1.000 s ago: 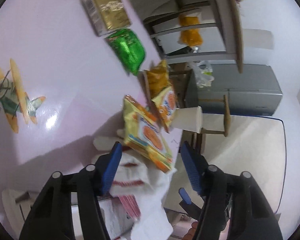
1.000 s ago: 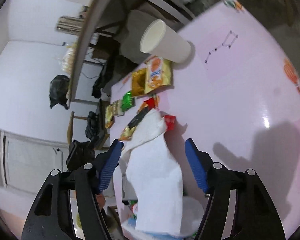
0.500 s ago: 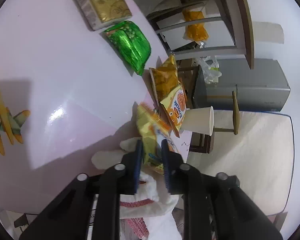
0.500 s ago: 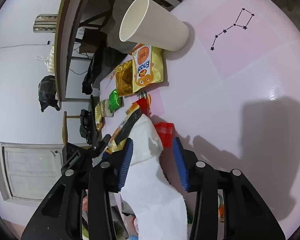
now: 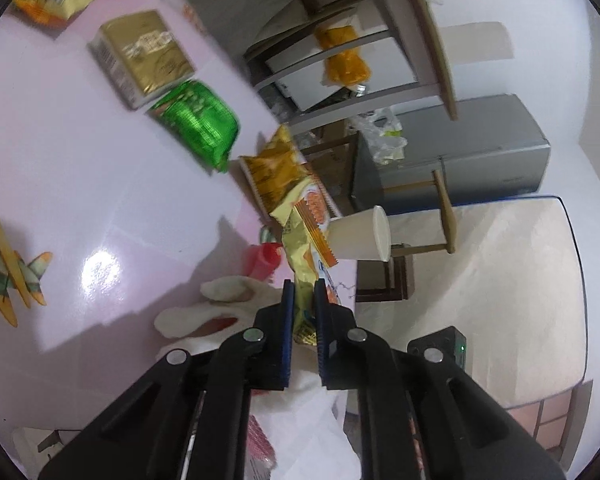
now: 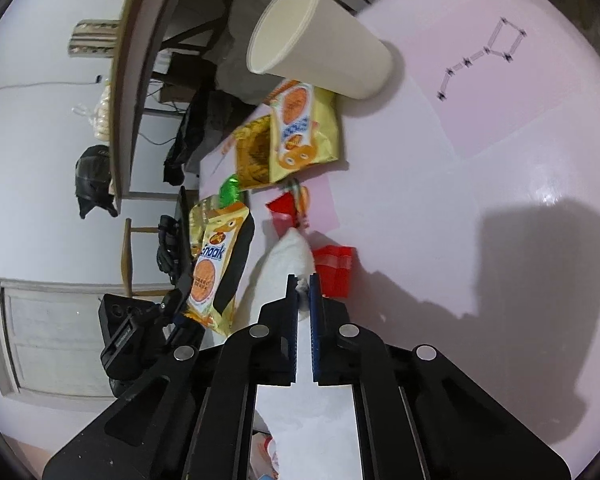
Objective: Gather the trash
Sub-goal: 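Grasp the yellow snack bag with the left gripper while the right gripper grasps a white tissue, then carry both items to the blue wastebasket and open both grippers over it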
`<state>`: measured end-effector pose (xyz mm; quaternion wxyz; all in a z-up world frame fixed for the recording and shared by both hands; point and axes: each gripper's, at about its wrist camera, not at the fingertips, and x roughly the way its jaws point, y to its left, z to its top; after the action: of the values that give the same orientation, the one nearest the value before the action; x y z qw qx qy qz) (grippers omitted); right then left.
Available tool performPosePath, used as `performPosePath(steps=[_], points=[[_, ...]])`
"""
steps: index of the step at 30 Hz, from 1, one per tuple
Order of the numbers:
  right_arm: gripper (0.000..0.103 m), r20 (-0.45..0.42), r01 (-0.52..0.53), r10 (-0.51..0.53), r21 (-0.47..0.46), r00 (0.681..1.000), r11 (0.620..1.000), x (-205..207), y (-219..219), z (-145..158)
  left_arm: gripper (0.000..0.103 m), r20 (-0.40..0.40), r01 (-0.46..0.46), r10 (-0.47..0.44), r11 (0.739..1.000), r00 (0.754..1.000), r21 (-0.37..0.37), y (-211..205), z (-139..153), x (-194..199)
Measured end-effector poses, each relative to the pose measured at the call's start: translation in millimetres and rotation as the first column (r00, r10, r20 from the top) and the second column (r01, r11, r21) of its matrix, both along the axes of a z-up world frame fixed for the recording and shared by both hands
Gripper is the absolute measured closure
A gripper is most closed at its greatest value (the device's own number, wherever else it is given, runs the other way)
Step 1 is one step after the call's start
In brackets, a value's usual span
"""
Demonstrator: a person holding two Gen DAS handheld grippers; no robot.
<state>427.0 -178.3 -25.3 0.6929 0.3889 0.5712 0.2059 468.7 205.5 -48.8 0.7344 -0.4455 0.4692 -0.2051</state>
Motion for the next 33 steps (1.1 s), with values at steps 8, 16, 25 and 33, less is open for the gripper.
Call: performPosePath(steps=[8,16,25,33], points=[[0.1,0.143,-0.029,0.03,-0.01,0.989,1.0,-3,17,39,0.096,0.146,-0.001,0.0,1.0,0.989,0.004,14,40,-24],[0.101,0.298,-0.1,0.102,-0.022,0.949,0.995,-13,50,88,0.098,0.238,-0.041,0.042,0.999,0.97,-0.009,38,89,-57],[0.101,0.462,-0.121,0.118,-0.022,0.879,0.992,-51,70,159,0.099,0.357,-0.05,0.053,0.999,0.932,-0.016,53,157,-113],[0.101,0.561,-0.074,0.052,0.017,0.826,0.997,-114,28,203,0.1,0.46,-0.01,-0.003,1.0,0.888,0.026,33,212,-176]])
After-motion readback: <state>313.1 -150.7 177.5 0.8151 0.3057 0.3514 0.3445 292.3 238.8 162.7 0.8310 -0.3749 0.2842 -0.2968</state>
